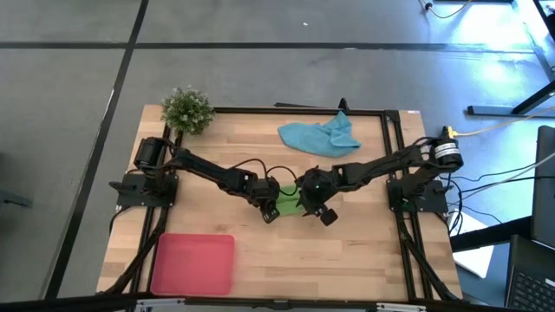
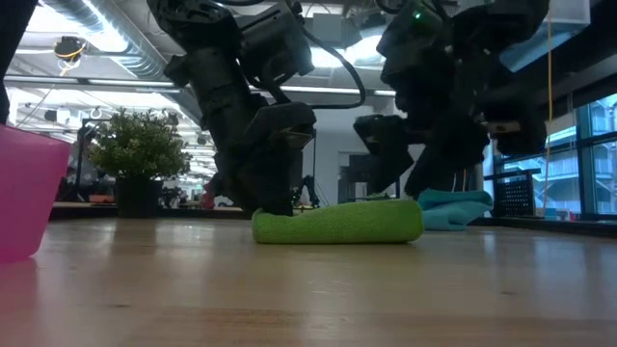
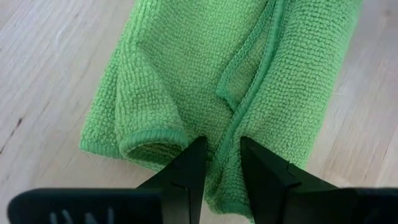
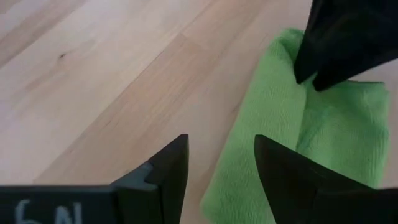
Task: Roll microfiber towels into tight, uniform cylinder then place into a basket
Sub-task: Roll the microfiber green towel
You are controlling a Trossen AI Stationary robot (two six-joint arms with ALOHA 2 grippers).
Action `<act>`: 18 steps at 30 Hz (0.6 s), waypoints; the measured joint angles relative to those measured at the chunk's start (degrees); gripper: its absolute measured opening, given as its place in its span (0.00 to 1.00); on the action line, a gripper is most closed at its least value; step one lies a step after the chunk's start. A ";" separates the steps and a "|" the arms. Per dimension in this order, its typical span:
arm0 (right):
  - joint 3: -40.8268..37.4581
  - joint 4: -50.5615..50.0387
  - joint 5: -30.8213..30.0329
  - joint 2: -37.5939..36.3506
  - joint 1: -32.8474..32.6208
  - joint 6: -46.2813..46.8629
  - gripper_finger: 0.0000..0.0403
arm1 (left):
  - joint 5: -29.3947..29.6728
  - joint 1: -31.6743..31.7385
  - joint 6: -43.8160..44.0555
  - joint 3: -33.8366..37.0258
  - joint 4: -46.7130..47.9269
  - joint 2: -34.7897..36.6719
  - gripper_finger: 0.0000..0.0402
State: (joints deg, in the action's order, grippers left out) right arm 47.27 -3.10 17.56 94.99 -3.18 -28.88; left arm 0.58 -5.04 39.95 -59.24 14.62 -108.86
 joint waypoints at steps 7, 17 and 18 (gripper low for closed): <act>0.02 -0.04 -3.19 3.87 -0.08 0.05 0.45 | 0.07 0.00 -0.01 0.09 -0.38 0.00 0.24; 0.17 0.94 -9.89 6.78 -0.15 0.45 0.45 | -0.13 0.04 -0.01 0.09 -0.54 0.00 0.24; 0.17 1.08 -10.07 7.01 -0.15 1.14 0.45 | -0.11 0.04 -0.03 0.09 -0.54 0.00 0.24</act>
State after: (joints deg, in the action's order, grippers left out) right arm 47.44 -2.01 7.49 102.00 -3.33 -27.74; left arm 0.47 -4.99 39.92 -59.16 14.09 -108.86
